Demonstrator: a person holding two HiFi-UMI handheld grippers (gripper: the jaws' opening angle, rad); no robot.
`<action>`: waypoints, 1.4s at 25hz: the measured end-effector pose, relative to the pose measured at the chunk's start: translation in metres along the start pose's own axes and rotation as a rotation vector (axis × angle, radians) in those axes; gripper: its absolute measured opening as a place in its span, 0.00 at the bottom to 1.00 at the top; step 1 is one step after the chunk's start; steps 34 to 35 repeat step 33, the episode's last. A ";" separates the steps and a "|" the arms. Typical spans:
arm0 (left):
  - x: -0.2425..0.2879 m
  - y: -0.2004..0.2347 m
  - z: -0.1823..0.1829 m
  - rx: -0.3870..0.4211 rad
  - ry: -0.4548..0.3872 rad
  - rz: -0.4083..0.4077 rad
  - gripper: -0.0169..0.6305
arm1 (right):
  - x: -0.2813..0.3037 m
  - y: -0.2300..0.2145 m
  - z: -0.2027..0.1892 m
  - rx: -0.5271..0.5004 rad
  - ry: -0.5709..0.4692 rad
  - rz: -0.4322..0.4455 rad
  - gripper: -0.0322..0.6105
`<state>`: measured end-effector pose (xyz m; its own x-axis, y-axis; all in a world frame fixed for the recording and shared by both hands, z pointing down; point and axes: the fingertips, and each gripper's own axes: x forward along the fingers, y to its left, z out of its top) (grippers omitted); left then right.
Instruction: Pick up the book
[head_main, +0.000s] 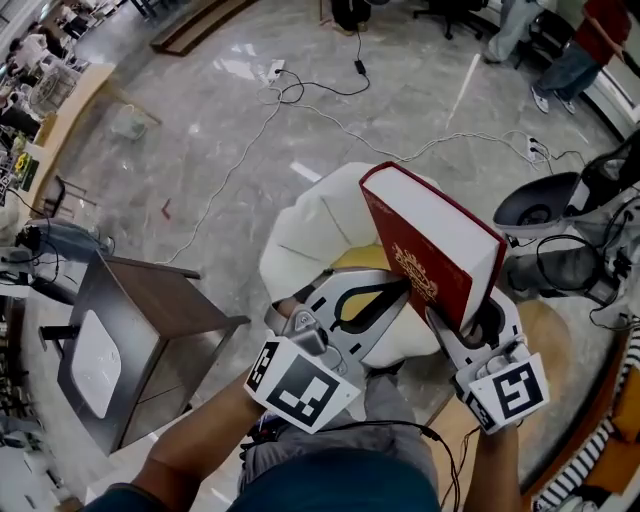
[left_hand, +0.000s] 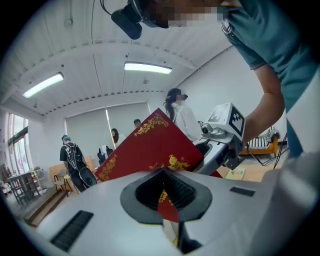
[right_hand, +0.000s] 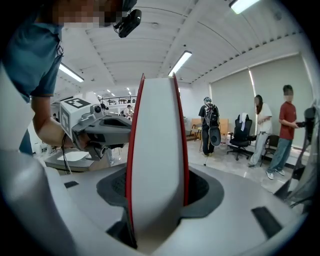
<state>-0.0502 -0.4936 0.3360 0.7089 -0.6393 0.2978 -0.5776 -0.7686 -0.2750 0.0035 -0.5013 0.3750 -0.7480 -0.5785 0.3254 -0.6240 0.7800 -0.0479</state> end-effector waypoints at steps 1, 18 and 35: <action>-0.003 0.002 0.001 0.002 -0.006 0.001 0.03 | -0.001 0.002 0.008 -0.010 -0.010 -0.006 0.45; -0.067 0.027 0.028 0.064 -0.094 0.024 0.03 | -0.015 0.052 0.080 -0.162 -0.082 -0.121 0.44; -0.093 0.005 0.044 0.093 -0.125 0.014 0.03 | -0.055 0.082 0.090 -0.148 -0.083 -0.183 0.44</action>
